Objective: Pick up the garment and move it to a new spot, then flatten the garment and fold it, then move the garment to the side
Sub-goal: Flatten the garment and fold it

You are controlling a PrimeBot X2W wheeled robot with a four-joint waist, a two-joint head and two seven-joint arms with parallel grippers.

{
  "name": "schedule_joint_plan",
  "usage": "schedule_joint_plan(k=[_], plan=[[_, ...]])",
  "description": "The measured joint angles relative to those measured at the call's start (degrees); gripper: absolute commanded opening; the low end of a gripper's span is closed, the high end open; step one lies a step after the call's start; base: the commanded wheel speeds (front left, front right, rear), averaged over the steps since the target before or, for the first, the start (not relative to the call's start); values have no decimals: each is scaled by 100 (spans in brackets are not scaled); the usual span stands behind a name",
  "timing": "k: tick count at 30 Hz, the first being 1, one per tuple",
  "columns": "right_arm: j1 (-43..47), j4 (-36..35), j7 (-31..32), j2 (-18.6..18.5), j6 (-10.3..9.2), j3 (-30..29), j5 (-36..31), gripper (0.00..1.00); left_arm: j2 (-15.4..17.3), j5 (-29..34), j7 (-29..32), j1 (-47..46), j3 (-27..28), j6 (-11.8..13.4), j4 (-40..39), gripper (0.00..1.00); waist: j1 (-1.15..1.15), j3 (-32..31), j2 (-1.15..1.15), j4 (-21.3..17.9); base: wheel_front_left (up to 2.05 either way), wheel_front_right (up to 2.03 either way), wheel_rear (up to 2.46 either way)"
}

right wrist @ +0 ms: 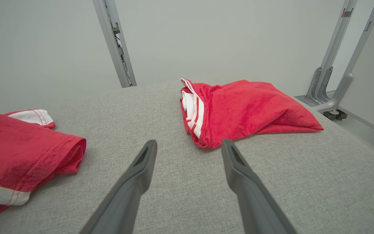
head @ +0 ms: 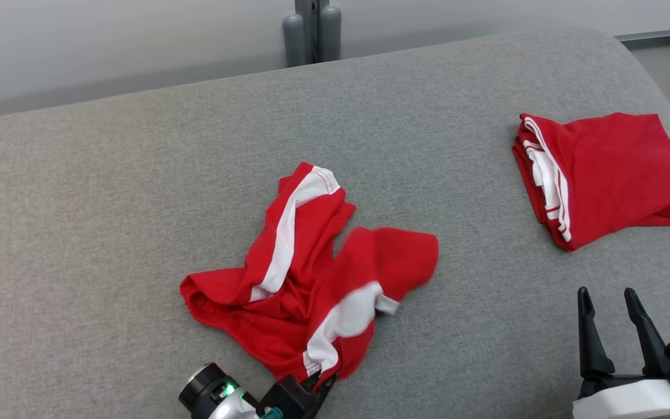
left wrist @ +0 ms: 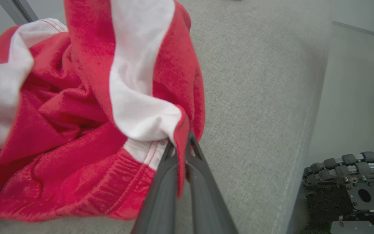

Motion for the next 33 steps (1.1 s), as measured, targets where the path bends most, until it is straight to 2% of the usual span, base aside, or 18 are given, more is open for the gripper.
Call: schedule_joint_plan(k=[1,5,9,14,17,20,25,28,33], plan=[[-1,-2,0,0,0,-10,0,100,-34,-33,-56,22,0,-1,131,100,0,1,0,22,0,0,0],[7,-5,-1,-2,0,-31,-47,100,-131,-122,-301,27,7,-98,504,100,0,-10,0,123,0,0,0],[19,1,0,-2,0,-37,-76,100,-189,-424,-382,183,122,-147,550,100,0,-51,0,184,0,0,0],[54,-7,0,-2,0,-77,-92,100,-144,-1243,-242,499,546,-201,-196,100,0,-106,0,228,0,0,0],[68,-7,0,-1,0,-93,-102,100,5,-1623,-165,525,921,-177,-826,100,0,-124,0,259,0,0,0],[79,0,0,-1,0,-78,-102,100,238,-1724,44,437,1110,-96,-1039,100,0,-125,0,279,0,0,0],[40,19,0,0,0,24,-99,100,366,-1816,409,367,985,-232,-754,100,0,-126,0,208,0,0,0],[38,29,0,-1,0,16,-88,100,370,-1785,486,363,838,-342,-485,100,0,-126,0,145,0,0,0],[45,38,0,-1,0,-4,-78,100,389,-1692,547,350,711,-382,-45,100,0,-108,0,70,0,0,0]])
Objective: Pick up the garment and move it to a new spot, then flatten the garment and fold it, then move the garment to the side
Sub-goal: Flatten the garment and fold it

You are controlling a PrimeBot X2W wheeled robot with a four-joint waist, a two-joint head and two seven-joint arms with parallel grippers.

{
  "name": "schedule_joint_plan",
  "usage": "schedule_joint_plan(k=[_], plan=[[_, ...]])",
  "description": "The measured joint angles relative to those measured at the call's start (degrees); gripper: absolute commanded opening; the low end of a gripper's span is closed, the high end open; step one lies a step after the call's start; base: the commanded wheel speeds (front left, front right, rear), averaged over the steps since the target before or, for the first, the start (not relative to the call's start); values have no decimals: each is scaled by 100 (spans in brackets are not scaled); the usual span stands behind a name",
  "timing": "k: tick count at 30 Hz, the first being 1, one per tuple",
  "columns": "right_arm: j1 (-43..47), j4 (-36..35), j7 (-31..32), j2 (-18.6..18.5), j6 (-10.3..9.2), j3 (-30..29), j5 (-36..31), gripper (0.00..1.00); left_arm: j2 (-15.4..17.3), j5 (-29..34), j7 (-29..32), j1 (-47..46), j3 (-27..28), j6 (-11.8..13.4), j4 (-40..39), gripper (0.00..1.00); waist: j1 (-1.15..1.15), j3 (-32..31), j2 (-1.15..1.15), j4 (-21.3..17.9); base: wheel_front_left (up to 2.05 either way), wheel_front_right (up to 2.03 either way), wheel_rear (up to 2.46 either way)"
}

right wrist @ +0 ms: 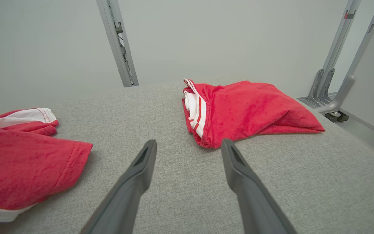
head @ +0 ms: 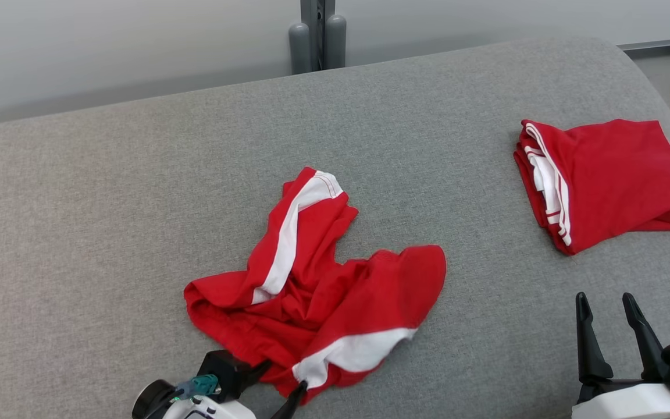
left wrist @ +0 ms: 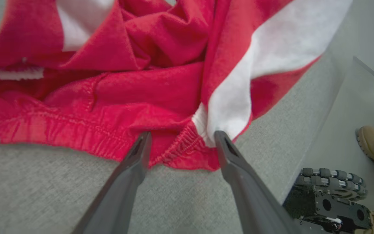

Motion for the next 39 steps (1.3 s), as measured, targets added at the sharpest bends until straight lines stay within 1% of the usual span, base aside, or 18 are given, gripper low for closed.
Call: schedule_joint_plan(k=[3,10,11,12,14,16,18,19,20,22,23,25,26,27,30,33,35,39], plan=[[-1,4,0,0,0,-1,4,100,34,-74,167,-2,-43,-87,164,100,0,4,0,-27,0,0,0],[12,-4,0,0,0,-58,3,100,114,-469,342,34,30,-248,105,100,0,-15,0,-14,0,0,0],[12,-4,0,0,0,-59,2,100,114,-575,375,62,52,-291,102,85,0,-21,0,-8,0,0,0],[12,-3,0,0,0,-59,0,100,115,-694,416,109,64,-361,85,75,0,-28,0,-2,0,0,0],[12,-3,0,0,0,-53,-4,100,66,-1010,413,235,165,-480,35,64,0,-40,0,7,0,0,0],[12,-3,0,0,0,-46,-7,100,8,-1318,456,341,219,-602,-15,65,0,-60,0,13,0,0,0],[14,-5,0,0,0,-46,-13,100,23,-1430,494,388,232,-673,-71,69,0,-67,0,19,0,0,0],[16,-9,0,0,0,-48,-15,100,66,-1439,512,388,236,-679,-108,65,0,-69,0,22,0,0,0],[21,-11,0,0,0,-49,-24,100,115,-1468,519,389,245,-699,-124,56,0,-72,0,25,0,0,0],[41,-12,0,0,0,-55,-35,100,171,-1477,534,427,259,-721,-147,45,0,-74,0,31,0,0,0],[42,-12,0,0,0,-58,-46,100,185,-1475,530,450,265,-720,-149,34,0,-72,0,36,0,0,0],[42,-14,0,0,0,-67,-52,100,204,-1483,520,460,278,-695,-145,17,0,-69,0,51,0,0,0],[42,-14,0,0,0,-66,-55,100,194,-1507,526,461,272,-695,-134,5,0,-70,0,54,0,0,0],[42,-14,0,0,0,-64,-55,100,176,-1522,534,461,265,-699,-123,0,0,-71,0,55,0,0,0],[42,-13,0,0,0,-58,-55,100,134,-1567,538,465,246,-732,-93,0,0,-79,0,56,0,0,0],[42,-12,-1,0,0,-64,-55,100,29,-1696,218,496,458,-728,-54,0,0,-98,0,68,0,0,0],[51,-10,0,1,0,-60,-55,100,-41,-1780,-232,508,791,-587,-12,0,0,-119,0,70,0,0,0],[99,-14,0,0,0,-124,-56,100,-14,-1905,-869,699,1318,-355,93,0,0,-135,0,115,0,0,0]])
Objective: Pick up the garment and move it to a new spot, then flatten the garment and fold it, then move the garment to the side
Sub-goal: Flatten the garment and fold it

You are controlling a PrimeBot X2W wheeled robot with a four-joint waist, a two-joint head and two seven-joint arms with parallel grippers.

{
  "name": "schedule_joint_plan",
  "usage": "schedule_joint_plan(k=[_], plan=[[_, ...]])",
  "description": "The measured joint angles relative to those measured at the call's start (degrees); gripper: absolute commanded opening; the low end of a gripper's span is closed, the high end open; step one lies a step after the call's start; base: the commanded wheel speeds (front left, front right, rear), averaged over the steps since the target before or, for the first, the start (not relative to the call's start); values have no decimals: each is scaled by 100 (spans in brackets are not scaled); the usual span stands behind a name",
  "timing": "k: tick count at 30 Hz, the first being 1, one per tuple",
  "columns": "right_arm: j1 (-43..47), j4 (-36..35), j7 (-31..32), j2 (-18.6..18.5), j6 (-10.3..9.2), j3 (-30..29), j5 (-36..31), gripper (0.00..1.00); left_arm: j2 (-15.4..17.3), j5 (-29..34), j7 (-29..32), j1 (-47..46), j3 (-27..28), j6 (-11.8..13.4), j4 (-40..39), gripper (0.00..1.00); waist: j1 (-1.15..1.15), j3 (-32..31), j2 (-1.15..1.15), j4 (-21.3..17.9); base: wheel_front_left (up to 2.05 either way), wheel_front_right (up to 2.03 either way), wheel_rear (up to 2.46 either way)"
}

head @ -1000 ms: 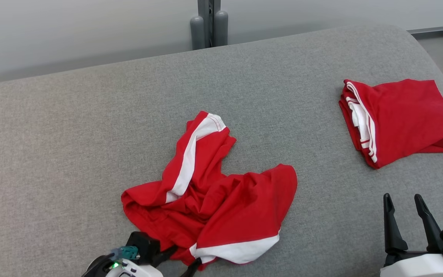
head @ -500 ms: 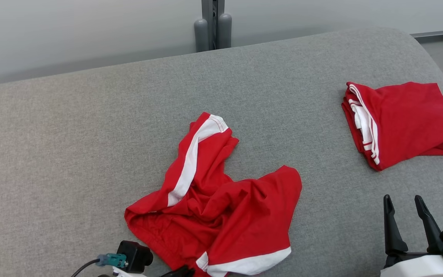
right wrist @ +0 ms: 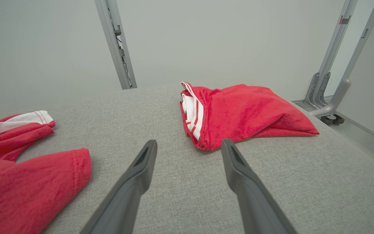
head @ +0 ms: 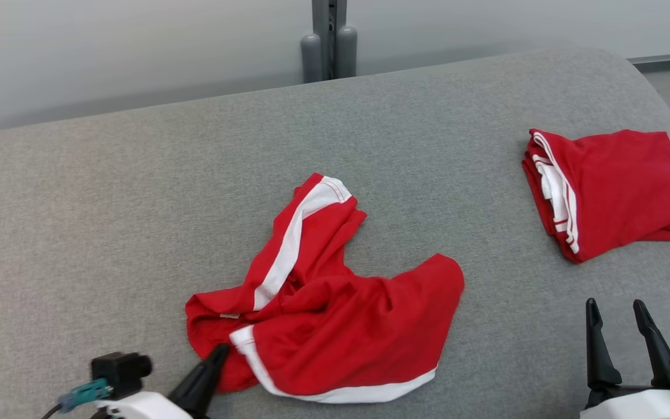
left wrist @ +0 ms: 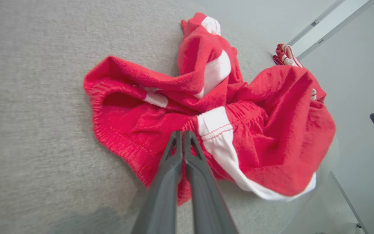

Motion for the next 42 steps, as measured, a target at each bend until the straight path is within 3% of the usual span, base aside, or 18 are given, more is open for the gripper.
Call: schedule_joint_plan(k=[8,9,10,11,13,16,21,24,28,33,35,42], plan=[[64,1,-1,0,0,-14,-51,100,218,-87,-372,436,325,236,193,0,0,-41,0,205,0,0,0],[63,-1,-1,0,0,-15,-53,100,215,-127,-380,497,331,245,196,30,0,-40,0,228,0,0,0],[62,-2,-1,0,0,-15,-54,100,221,-127,-380,542,320,247,196,76,0,-38,0,251,0,0,0],[60,-3,0,0,0,-13,-58,100,236,-125,-371,576,305,252,188,100,0,-36,0,270,0,0,0],[57,-1,0,0,0,-4,-59,100,280,-125,-286,652,256,307,112,100,0,-33,0,293,0,0,0],[51,1,-1,0,0,22,-59,100,482,-29,-98,758,223,621,-243,100,0,-19,0,284,0,0,0],[49,8,-1,0,0,41,-48,100,981,318,259,734,257,1180,-1800,100,0,4,0,220,0,0,0],[1,8,0,0,0,48,3,100,1160,743,690,407,-32,1298,-2773,100,0,57,0,149,0,0,0],[-129,22,-1,1,0,152,77,100,598,1233,1410,-500,-844,1149,-3103,100,0,180,0,29,0,0,0],[-308,35,-1,3,0,261,244,100,-427,1572,2062,-1508,-1650,854,-2218,100,0,345,0,-236,0,0,0],[-343,49,0,-5,0,274,303,100,-519,1911,2272,-1886,-1875,786,-1653,100,0,407,0,-365,0,0,0],[-360,120,0,-4,0,192,442,100,-745,1989,2455,-2228,-2079,591,-487,100,0,575,0,-777,0,0,0]])
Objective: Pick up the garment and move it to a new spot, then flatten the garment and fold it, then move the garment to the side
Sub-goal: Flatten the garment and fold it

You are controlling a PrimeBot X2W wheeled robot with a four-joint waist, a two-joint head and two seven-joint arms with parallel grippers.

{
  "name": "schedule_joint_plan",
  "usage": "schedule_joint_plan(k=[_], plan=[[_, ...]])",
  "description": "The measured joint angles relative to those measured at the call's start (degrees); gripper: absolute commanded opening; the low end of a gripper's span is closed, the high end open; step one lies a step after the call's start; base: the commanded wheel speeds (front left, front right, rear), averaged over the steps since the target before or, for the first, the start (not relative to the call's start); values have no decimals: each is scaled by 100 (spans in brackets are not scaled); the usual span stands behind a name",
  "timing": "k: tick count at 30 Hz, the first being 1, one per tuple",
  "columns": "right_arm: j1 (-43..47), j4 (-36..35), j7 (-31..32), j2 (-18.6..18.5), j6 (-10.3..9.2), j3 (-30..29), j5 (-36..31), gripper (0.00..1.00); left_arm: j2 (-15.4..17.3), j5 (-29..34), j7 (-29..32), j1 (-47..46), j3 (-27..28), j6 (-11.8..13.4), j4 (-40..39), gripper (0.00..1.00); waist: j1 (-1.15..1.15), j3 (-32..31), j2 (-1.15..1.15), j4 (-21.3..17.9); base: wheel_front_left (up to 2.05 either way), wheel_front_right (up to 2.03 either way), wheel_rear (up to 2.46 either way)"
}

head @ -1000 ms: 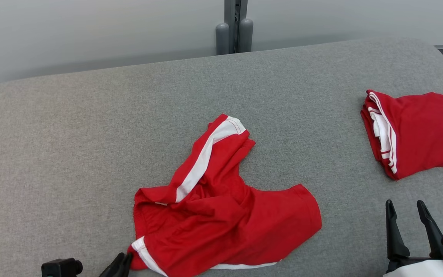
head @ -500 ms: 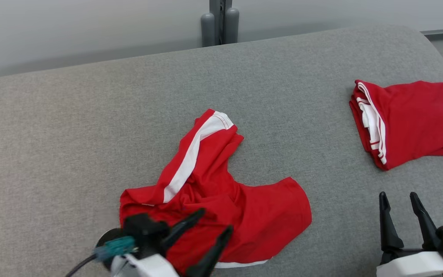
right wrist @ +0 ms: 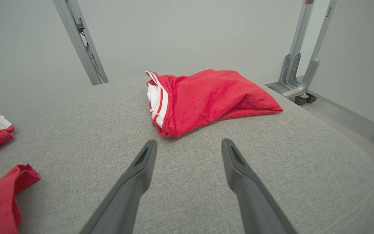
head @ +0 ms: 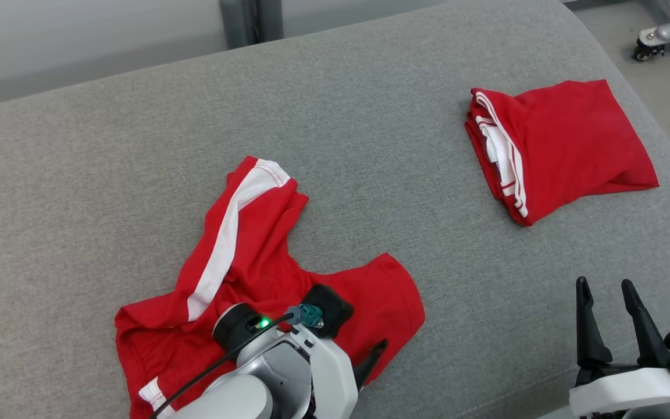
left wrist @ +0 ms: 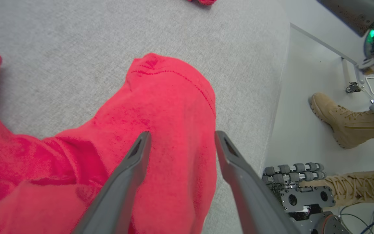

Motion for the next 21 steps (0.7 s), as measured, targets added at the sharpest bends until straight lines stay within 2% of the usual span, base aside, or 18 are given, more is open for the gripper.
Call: schedule_joint_plan(k=[1,2,3,4,5,11,16,21], plan=[[0,3,-1,2,0,-2,8,100,-7,-26,15,5,-21,-1,100,96,0,16,0,-29,0,0,0],[0,4,-1,1,0,-4,8,100,7,7,14,4,-51,-24,186,81,0,29,0,-50,0,0,0],[0,7,0,2,0,-3,9,100,1,5,12,5,-58,-27,261,38,0,36,0,-64,0,0,0],[-1,7,0,2,0,-8,12,100,1,5,-8,5,-54,-32,348,5,0,38,0,-67,0,0,0],[-3,7,0,2,0,-9,19,100,16,64,-51,-1,-76,-33,438,0,0,36,0,-65,0,0,0],[-21,-7,-1,2,0,-30,10,100,-86,-9,-441,-2,91,-48,611,0,0,-3,0,14,0,0,0],[-22,-21,0,3,0,-41,-52,100,-202,-176,-1102,-113,626,79,816,0,0,-30,0,97,0,0,0],[-21,-16,0,3,0,-26,-133,100,-252,-199,-1472,-372,873,101,1411,0,0,-50,0,142,0,0,0]])
